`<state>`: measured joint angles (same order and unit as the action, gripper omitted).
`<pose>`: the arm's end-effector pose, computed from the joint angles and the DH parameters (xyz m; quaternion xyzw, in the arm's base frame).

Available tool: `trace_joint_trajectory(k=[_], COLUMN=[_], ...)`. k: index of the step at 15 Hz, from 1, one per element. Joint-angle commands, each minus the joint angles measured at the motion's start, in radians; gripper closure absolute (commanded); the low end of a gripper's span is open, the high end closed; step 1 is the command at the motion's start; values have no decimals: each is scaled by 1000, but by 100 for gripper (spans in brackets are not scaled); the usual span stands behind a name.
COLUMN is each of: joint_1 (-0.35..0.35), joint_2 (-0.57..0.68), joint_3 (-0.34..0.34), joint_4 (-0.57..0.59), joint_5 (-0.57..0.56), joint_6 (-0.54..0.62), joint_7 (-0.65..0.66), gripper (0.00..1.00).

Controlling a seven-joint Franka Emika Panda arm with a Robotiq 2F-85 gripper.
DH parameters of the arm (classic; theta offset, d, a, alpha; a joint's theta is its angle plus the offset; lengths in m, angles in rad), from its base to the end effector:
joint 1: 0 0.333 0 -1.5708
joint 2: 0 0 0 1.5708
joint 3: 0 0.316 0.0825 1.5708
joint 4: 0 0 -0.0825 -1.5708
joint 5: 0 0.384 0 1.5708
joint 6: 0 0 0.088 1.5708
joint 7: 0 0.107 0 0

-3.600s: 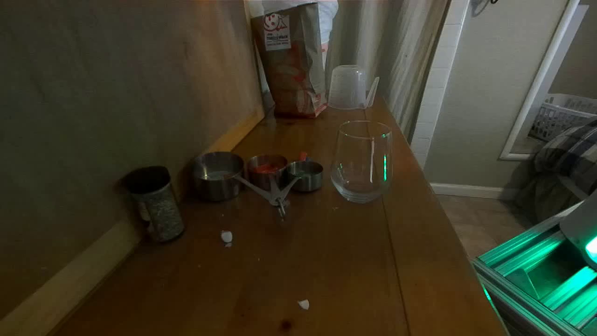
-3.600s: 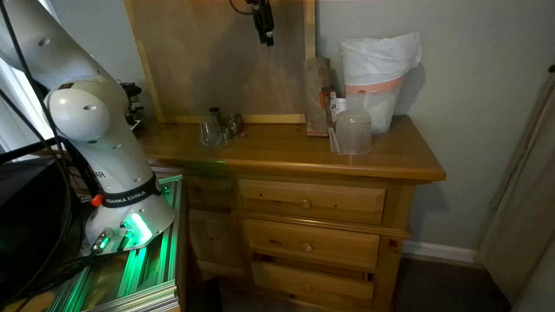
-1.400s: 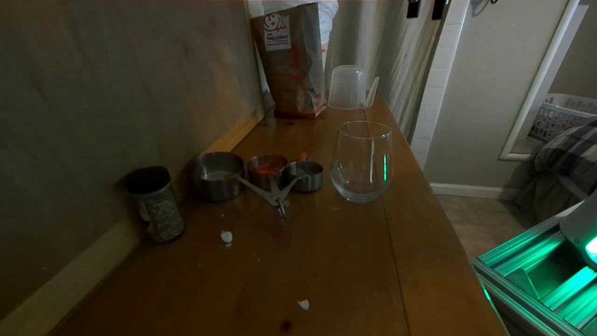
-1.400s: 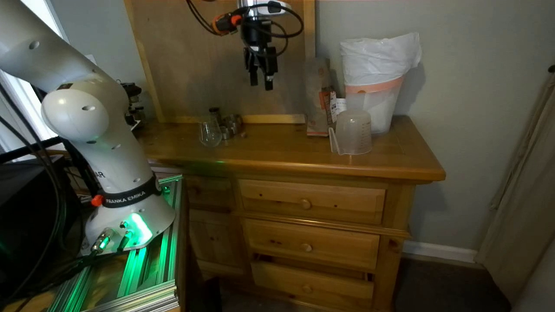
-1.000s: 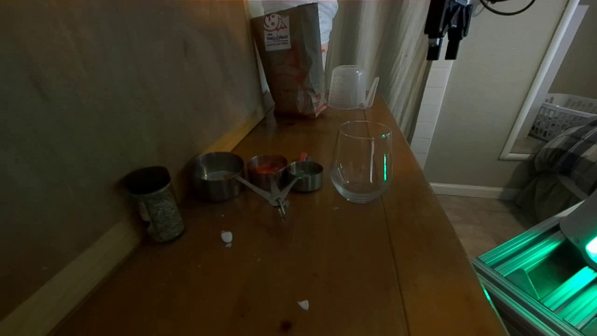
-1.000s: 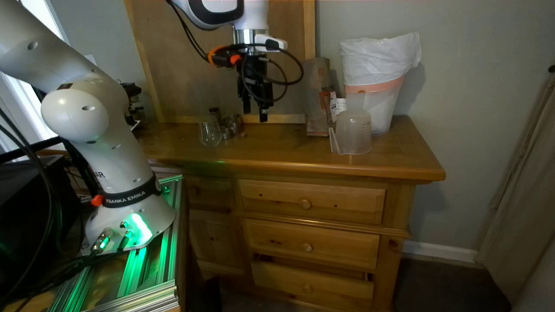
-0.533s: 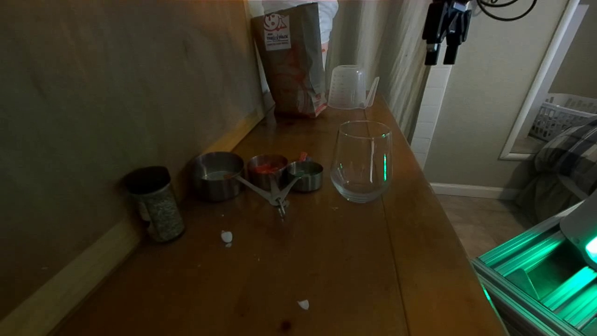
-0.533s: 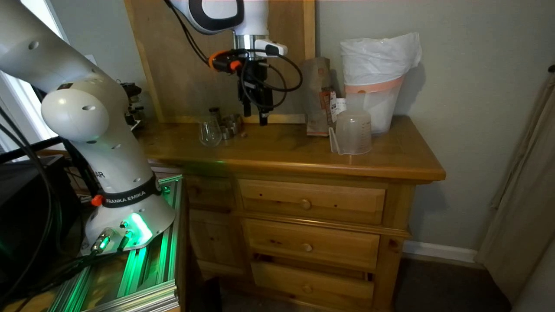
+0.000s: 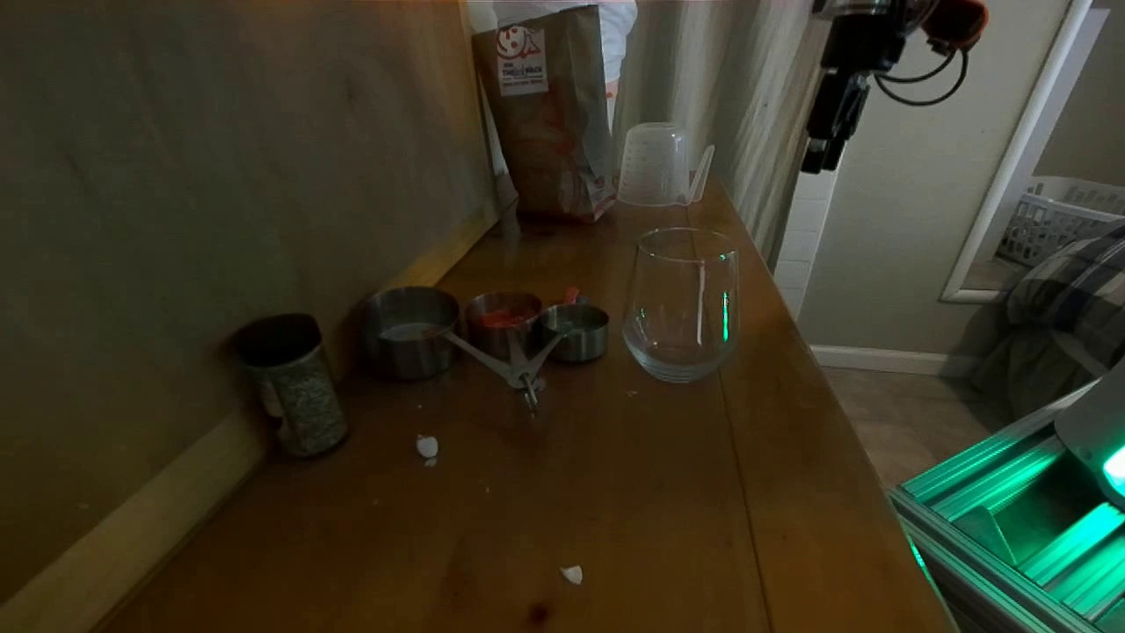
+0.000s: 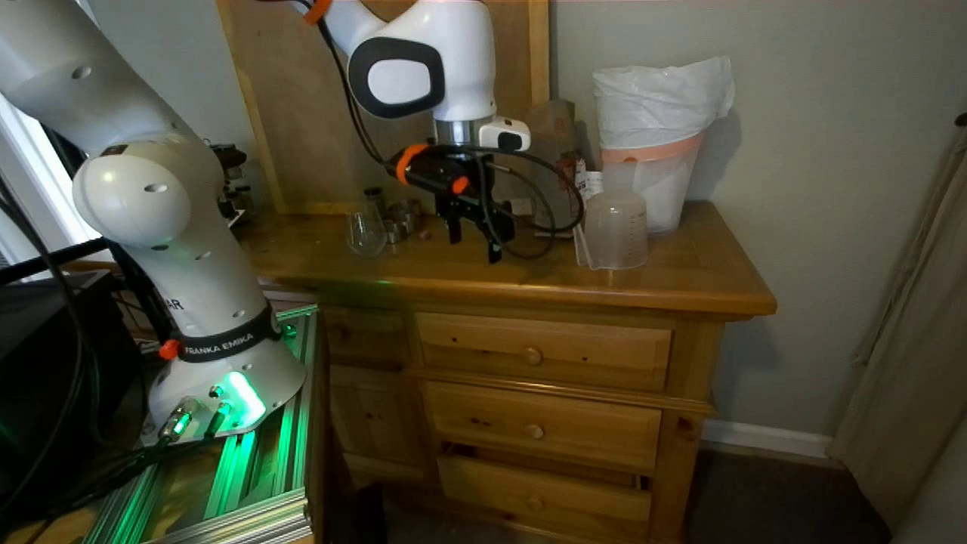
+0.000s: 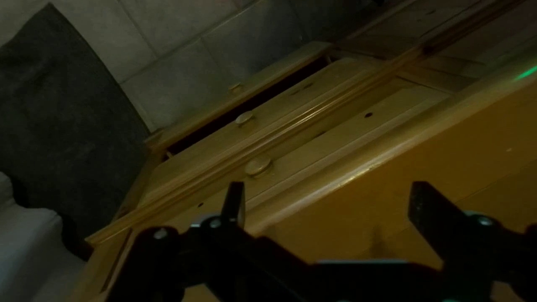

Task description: Open the topmost drawer on the right then hang the towel on the front of the drawer..

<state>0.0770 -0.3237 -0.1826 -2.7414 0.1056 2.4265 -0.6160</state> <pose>0.3811 -0.0355 0.3177 -0.9739 -0.2177 -0.0228 0.0593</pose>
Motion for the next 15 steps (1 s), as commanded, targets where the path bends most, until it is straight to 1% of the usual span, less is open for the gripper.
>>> trace_joint_trajectory(k=[1,3,5,7,8,9,10,15], joint_1=[17,1,-11,-28,-58,-72,-82,-81], joint_2=[83,112,150,167,145,156,158,157], joint_3=[-77,-122,-164,-203,-136,-138,-131,-109], joint_4=[-11,-19,-19,-19,-20,-20,-18,-16], joint_5=[102,167,267,402,315,330,329,327], joint_6=[104,114,114,19,62,53,54,54], joint_7=[-216,-346,-486,-630,-522,-553,-552,-539], gripper=[0,0,0,0,0,0,0,0])
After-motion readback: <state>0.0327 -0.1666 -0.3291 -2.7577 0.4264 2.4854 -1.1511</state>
